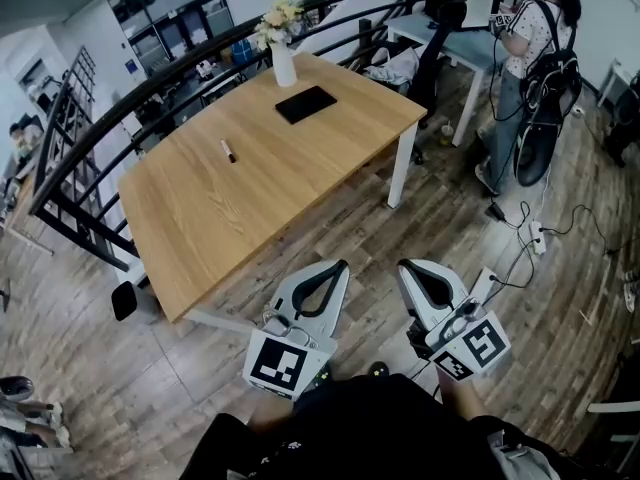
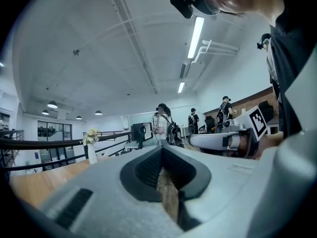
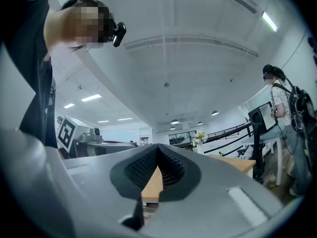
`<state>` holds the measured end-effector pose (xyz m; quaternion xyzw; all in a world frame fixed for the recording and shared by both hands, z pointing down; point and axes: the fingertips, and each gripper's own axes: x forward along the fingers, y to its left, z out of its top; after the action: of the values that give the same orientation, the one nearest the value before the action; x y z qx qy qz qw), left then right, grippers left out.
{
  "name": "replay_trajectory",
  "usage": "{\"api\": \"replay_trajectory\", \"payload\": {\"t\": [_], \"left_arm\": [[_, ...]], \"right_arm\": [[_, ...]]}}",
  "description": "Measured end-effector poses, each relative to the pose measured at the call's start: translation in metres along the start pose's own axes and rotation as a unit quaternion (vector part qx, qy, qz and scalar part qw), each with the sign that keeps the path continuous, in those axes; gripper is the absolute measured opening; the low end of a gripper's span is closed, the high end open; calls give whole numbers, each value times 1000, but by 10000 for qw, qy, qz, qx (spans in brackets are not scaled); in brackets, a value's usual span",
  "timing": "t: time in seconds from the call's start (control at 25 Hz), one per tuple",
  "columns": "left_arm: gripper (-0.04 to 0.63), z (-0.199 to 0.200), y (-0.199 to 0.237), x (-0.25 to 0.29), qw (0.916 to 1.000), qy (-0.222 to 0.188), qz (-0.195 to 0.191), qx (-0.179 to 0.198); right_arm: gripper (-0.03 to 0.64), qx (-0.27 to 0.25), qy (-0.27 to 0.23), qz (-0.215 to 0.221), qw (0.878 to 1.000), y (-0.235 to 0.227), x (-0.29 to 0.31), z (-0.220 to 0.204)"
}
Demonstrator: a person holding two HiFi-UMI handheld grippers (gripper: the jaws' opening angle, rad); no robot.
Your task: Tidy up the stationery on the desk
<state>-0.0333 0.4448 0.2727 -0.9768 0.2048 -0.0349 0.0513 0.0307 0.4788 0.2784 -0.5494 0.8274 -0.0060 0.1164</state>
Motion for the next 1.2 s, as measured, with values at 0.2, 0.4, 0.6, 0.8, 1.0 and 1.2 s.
{"api": "replay_trajectory", "payload": {"t": [0.2,0.4,0.6,0.8,1.0,1.2], "left_arm": [[-8,1,-11,10,10000,21,36,-74],[-8,2,-25,23,9999,29,70,-93],[-8,2,-40,34,9999,61,130,-95],[-8,2,-49,40,9997,133,196,-92],[-8,1,-53,44,9997,159,197,-22],[-8,-4,-53,52,9997,177,122,-80]], "right_arm": [[5,45,-55,19,10000,-10,-12,6],[5,85,-61,78,9999,-23,-27,8],[3,113,23,184,9998,-34,-42,8],[3,160,39,252,9995,-41,-52,8],[3,199,26,253,9995,-46,-56,4],[3,202,36,211,9996,-50,-57,2]]}}
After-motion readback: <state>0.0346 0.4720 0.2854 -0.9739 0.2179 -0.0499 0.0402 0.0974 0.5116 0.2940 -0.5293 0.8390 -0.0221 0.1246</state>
